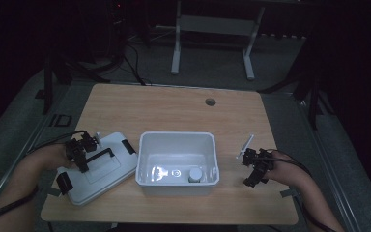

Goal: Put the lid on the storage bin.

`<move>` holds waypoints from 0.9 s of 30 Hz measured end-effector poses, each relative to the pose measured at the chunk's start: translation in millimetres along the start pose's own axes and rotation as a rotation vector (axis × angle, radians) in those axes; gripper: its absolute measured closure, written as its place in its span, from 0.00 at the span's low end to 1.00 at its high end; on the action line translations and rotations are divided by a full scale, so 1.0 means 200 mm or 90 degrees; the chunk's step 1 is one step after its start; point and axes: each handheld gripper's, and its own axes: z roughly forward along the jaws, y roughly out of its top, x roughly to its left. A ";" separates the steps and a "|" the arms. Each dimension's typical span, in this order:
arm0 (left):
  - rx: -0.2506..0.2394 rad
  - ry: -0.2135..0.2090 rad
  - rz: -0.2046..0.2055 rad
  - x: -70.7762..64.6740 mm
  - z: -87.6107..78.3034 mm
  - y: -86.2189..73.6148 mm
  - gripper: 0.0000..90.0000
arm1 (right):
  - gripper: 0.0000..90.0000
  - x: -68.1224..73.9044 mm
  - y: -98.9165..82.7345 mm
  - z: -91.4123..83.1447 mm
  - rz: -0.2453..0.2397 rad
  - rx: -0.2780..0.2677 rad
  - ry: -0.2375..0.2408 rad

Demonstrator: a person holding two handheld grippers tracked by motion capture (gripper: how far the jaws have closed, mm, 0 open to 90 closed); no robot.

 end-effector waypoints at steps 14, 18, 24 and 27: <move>-0.003 0.021 0.010 -0.03 -0.24 -0.09 0.93 | 0.16 0.00 0.00 -0.03 0.001 -0.007 -0.004; 0.001 0.027 0.013 -0.03 -0.30 -0.12 0.93 | 0.16 0.00 0.00 -0.03 0.002 -0.007 -0.002; -0.028 0.013 0.013 -0.04 -0.43 -0.18 0.93 | 0.16 0.00 0.00 -0.04 0.002 -0.012 -0.003; -0.030 0.023 0.018 -0.06 -0.49 -0.18 0.93 | 0.16 0.00 0.00 -0.04 0.004 -0.016 -0.003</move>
